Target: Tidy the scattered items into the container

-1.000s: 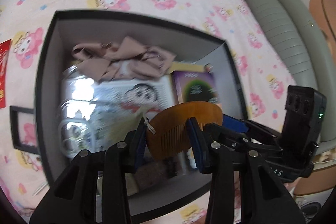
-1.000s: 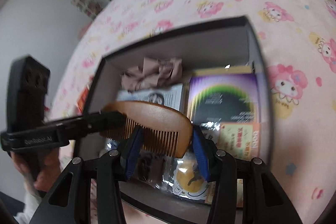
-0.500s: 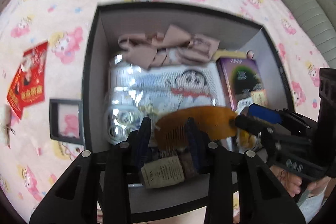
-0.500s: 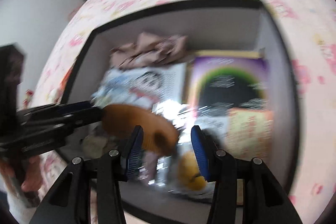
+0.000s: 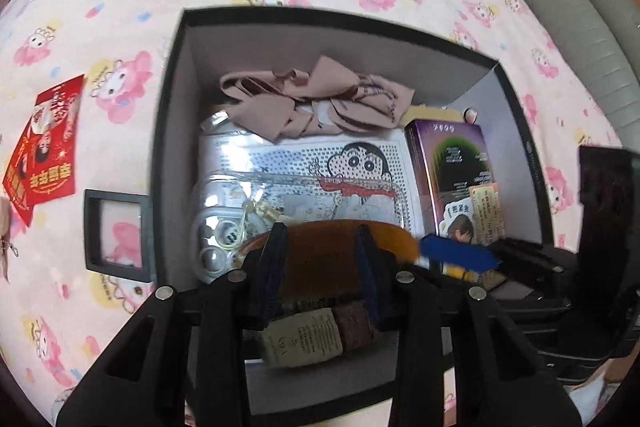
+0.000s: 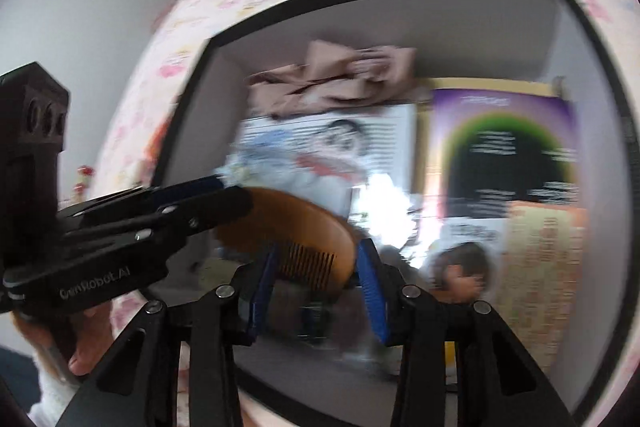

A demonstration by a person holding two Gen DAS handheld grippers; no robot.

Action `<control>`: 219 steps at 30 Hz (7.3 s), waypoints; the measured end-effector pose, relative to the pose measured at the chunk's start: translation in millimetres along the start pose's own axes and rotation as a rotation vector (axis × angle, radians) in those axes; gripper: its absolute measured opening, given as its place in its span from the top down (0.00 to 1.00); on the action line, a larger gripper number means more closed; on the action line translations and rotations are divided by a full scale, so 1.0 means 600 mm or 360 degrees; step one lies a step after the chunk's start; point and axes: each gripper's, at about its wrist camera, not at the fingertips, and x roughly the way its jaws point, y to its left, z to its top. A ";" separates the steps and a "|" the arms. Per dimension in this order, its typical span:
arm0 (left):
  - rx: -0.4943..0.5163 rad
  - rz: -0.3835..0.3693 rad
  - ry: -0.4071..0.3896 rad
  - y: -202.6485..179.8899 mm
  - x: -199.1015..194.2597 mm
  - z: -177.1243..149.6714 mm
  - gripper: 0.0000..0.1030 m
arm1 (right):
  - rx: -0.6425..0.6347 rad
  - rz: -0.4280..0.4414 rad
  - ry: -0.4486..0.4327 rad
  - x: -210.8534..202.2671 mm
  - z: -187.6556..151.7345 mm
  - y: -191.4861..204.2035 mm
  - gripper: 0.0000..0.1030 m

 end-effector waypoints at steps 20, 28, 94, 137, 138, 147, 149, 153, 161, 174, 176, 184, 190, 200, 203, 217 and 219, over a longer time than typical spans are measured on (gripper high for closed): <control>0.0057 0.0133 0.0076 -0.028 0.038 -0.018 0.68 | -0.0112 -0.0514 -0.0163 -0.010 -0.012 0.009 0.64; -0.0005 -0.0015 -0.0074 -0.005 -0.008 -0.047 0.67 | 0.0106 -0.0322 -0.0152 -0.028 -0.027 -0.002 0.64; -0.0113 -0.0145 -0.0509 0.289 -0.289 -0.264 0.55 | -0.0401 -0.0470 -0.0419 0.019 -0.135 0.432 0.52; -0.1014 -0.0306 -0.0470 0.716 -0.089 -0.168 0.36 | -0.0548 -0.0207 0.0166 0.403 0.093 0.539 0.52; -0.1029 -0.0333 -0.0442 0.715 -0.075 -0.165 0.37 | -0.0549 -0.0201 0.0173 0.407 0.094 0.538 0.52; -0.0858 -0.0301 -0.0429 0.638 -0.106 -0.167 0.72 | -0.0532 -0.0117 0.0197 0.381 0.065 0.529 0.51; -0.0796 -0.0289 -0.0461 0.609 -0.133 -0.172 0.72 | -0.0515 -0.0088 0.0160 0.346 0.051 0.527 0.51; -0.0661 -0.0325 -0.0523 0.539 -0.190 -0.184 0.72 | -0.0459 -0.0072 0.0086 0.273 0.025 0.509 0.51; -0.0361 -0.0428 -0.0485 0.352 -0.235 -0.212 0.72 | -0.0308 -0.0162 -0.0100 0.107 -0.065 0.420 0.51; -0.0019 -0.0448 -0.0146 0.105 -0.127 -0.267 0.72 | 0.0040 -0.0437 -0.0229 -0.062 -0.213 0.203 0.51; 0.0027 -0.0420 -0.0087 0.081 -0.103 -0.271 0.72 | 0.0126 -0.0466 -0.0273 -0.079 -0.228 0.169 0.51; 0.0141 -0.0197 0.0121 0.021 -0.016 -0.276 0.72 | 0.0218 -0.0428 -0.0452 -0.098 -0.228 0.116 0.51; 0.0211 -0.0049 0.0166 -0.001 -0.004 -0.280 0.70 | 0.0233 -0.0350 -0.0381 -0.051 -0.227 0.094 0.51; 0.0260 0.0034 0.0151 -0.015 -0.024 -0.290 0.69 | 0.0372 -0.0376 -0.0242 -0.016 -0.240 0.056 0.51; 0.0292 0.0066 0.0137 -0.021 -0.031 -0.291 0.69 | 0.0428 -0.0369 -0.0271 -0.026 -0.247 0.045 0.51; 0.0386 -0.0204 0.0089 -0.068 -0.047 -0.234 0.65 | 0.0574 -0.0484 -0.0559 -0.121 -0.287 0.023 0.51; 0.0361 -0.0263 0.0053 -0.066 -0.058 -0.226 0.64 | 0.0638 -0.0496 -0.0630 -0.138 -0.293 0.013 0.51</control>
